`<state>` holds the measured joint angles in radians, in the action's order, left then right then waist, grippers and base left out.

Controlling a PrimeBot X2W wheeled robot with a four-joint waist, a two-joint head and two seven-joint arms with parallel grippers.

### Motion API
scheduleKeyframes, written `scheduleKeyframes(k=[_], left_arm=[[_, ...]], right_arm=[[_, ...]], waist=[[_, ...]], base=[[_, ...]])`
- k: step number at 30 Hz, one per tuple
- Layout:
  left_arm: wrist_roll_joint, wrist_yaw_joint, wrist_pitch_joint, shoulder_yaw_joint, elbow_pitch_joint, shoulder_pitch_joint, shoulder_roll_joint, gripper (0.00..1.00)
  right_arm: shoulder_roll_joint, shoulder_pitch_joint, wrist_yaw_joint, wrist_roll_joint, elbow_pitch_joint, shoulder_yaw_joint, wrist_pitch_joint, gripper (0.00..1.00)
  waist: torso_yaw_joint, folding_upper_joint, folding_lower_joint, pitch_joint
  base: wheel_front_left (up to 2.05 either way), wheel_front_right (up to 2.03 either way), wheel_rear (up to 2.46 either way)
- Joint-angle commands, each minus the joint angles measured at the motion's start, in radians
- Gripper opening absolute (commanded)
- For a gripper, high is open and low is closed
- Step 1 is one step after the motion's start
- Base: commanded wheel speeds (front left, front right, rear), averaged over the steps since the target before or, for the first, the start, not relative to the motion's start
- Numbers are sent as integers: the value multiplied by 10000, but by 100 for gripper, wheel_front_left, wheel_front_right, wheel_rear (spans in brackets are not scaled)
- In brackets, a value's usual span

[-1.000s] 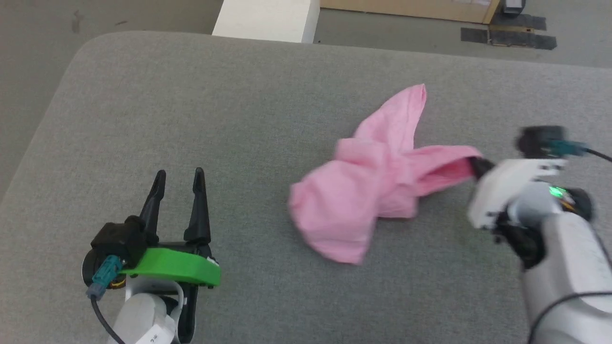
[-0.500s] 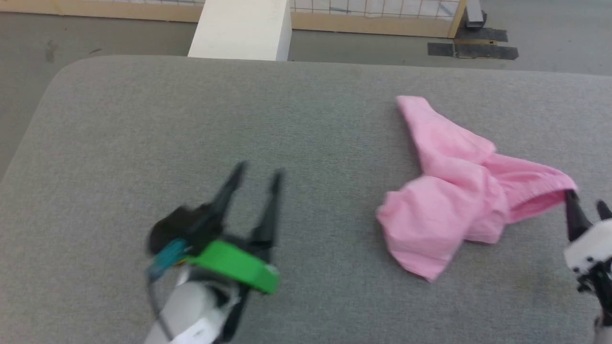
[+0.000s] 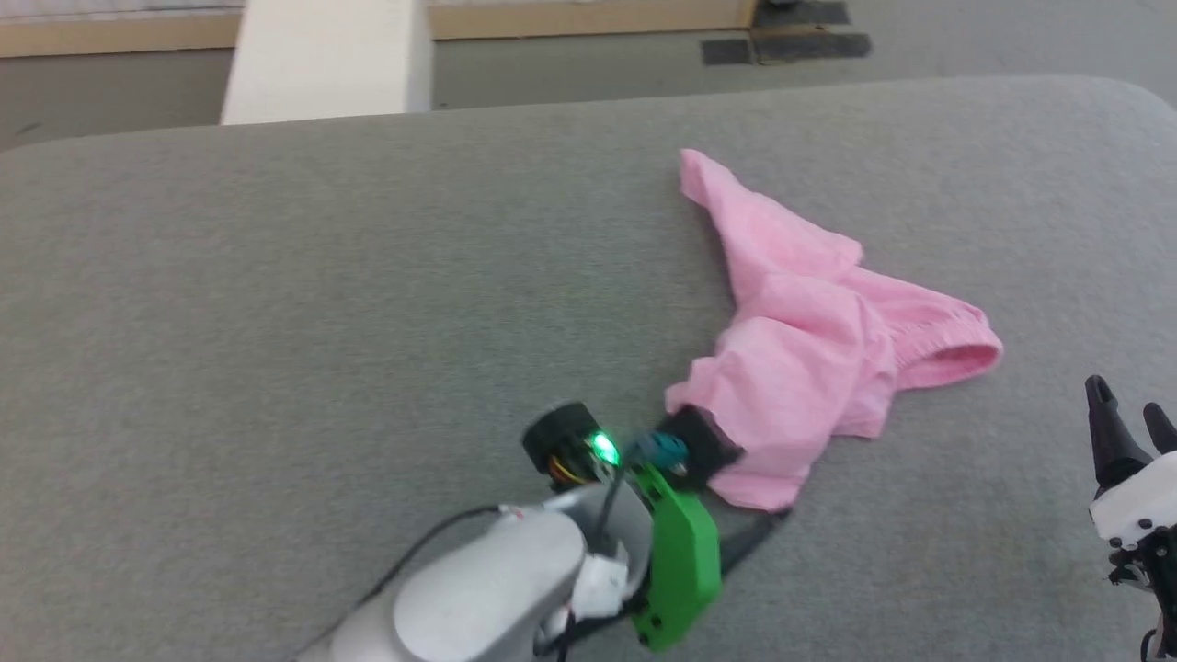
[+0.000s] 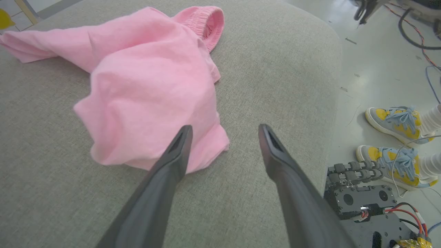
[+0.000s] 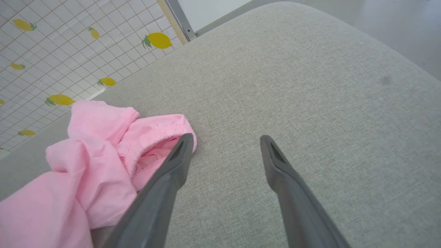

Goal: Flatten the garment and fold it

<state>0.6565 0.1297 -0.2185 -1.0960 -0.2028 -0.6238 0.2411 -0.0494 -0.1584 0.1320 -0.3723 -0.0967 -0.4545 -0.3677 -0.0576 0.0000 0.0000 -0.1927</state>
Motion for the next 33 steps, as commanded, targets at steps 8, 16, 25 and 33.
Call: scheduleKeyframes(k=[8, 16, 25, 33], left_arm=[[-256, -504, -1035, -191, -1893, -709, -217, 100], [-138, -524, -1071, -287, -2516, -742, -602, 0], [705, -357, -104, 391, -2260, -515, -806, 0], [1915, -1000, 1664, 2543, -1013, -238, -449, 0]], right_arm=[[-9, 295, -13, -306, 109, -39, 337, 100], [-9, 280, -13, -407, 44, 58, 498, 100], [-9, 277, -13, -395, -56, 121, 585, 100], [-9, 327, -13, -350, -111, 219, 560, 100]], waist=[[-643, 0, 0, -430], [-602, 0, 0, -440], [-356, 0, 0, -337], [79, 0, 0, -80]], base=[[0, 0, 0], [0, 0, 0], [0, 0, 0], [0, 0, 0]])
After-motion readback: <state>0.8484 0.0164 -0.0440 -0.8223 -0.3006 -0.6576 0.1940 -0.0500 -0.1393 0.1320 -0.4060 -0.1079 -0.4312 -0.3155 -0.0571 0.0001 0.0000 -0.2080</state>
